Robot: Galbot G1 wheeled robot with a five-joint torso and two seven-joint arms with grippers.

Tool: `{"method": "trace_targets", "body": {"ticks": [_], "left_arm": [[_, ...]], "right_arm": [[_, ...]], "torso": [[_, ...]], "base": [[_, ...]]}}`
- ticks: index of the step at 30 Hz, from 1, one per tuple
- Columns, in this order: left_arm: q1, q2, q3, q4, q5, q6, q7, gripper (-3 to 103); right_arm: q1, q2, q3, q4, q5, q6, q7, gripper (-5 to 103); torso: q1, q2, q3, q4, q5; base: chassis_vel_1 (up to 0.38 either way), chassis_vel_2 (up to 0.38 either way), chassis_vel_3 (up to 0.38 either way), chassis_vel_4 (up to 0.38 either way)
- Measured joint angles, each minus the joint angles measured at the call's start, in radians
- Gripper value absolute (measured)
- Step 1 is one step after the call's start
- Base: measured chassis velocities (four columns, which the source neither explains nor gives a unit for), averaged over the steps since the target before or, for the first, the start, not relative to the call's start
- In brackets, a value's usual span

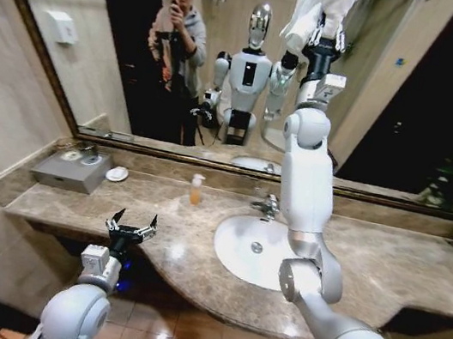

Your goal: Pick up the towel from the sink counter and wipe the mirror surface.

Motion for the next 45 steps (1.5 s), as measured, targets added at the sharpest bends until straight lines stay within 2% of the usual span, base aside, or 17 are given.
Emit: {"method": "trace_targets", "body": {"ticks": [2,4,6,9,15,19,22,29,33,42,44,45], "left_arm": [[0.000,0.000,0.000,0.000,0.000,0.000,0.000,100],[0.000,0.000,0.001,0.000,0.000,0.000,0.001,100],[0.000,0.000,0.001,0.000,0.000,0.000,0.001,100],[0.000,0.000,0.001,0.000,0.000,0.000,0.001,100],[0.000,0.000,0.000,0.000,0.000,0.000,0.000,100],[0.000,0.000,0.000,0.000,0.000,0.000,0.001,100],[0.000,0.000,0.000,0.000,0.000,0.000,0.001,100],[0.000,0.000,0.000,0.000,0.000,0.000,0.000,100],[0.000,0.000,0.000,0.000,0.000,0.000,0.000,100],[0.000,0.000,0.000,0.000,0.000,0.000,0.000,100],[0.000,0.000,0.000,0.000,0.000,0.000,0.000,100],[0.000,0.000,0.000,0.000,0.000,0.000,0.000,100]], "right_arm": [[0.000,0.000,0.001,-0.002,-0.002,-0.001,0.000,19],[0.002,-0.002,0.024,-0.014,-0.010,-0.002,0.001,19],[0.002,-0.005,0.033,-0.018,-0.013,-0.002,0.001,19],[0.002,-0.042,0.085,-0.044,-0.023,0.007,-0.006,19],[0.003,-0.081,0.116,-0.096,-0.002,0.018,-0.027,19],[-0.006,-0.051,0.087,-0.106,-0.017,0.027,-0.036,19],[-0.016,-0.010,0.037,-0.106,-0.049,0.034,-0.046,19],[-0.042,-0.004,-0.099,-0.104,-0.117,0.044,-0.054,19],[-0.045,-0.002,-0.114,-0.115,-0.128,0.046,-0.053,19],[-0.028,-0.003,-0.024,-0.095,-0.091,0.043,-0.039,19],[-0.033,-0.039,0.016,-0.072,-0.048,0.039,-0.035,19],[-0.036,-0.070,0.044,-0.070,-0.031,0.039,-0.034,19]], "torso": [[0.000,0.000,0.000,-0.0003,0.0009],[0.000,0.000,0.000,-0.0016,0.0011],[0.000,0.000,0.000,-0.0015,0.0006],[0.000,0.000,0.000,0.0003,0.0002],[0.000,0.000,0.000,-0.0003,0.0003],[-0.001,0.000,0.000,-0.0006,0.0004],[-0.001,0.000,0.000,0.0008,0.0000],[0.000,0.000,0.000,0.0005,-0.0003],[0.000,0.000,0.000,-0.0001,0.0000],[0.000,0.000,0.000,-0.0001,0.0002],[0.000,0.000,0.000,0.0014,0.0000],[-0.001,0.000,0.000,0.0008,0.0000]], "base": [[-0.095,-0.056,0.048,0.037],[-0.103,-0.078,0.029,0.011],[-0.086,-0.099,0.001,0.018],[0.000,0.000,0.000,0.000],[0.000,0.000,0.000,0.000],[0.000,0.000,0.000,0.000],[0.000,0.000,0.000,0.000],[0.000,0.000,0.000,0.000],[0.000,0.000,0.000,0.000],[0.000,0.000,0.000,0.000],[0.000,0.000,0.000,0.000],[0.000,0.000,0.000,0.000]]}}
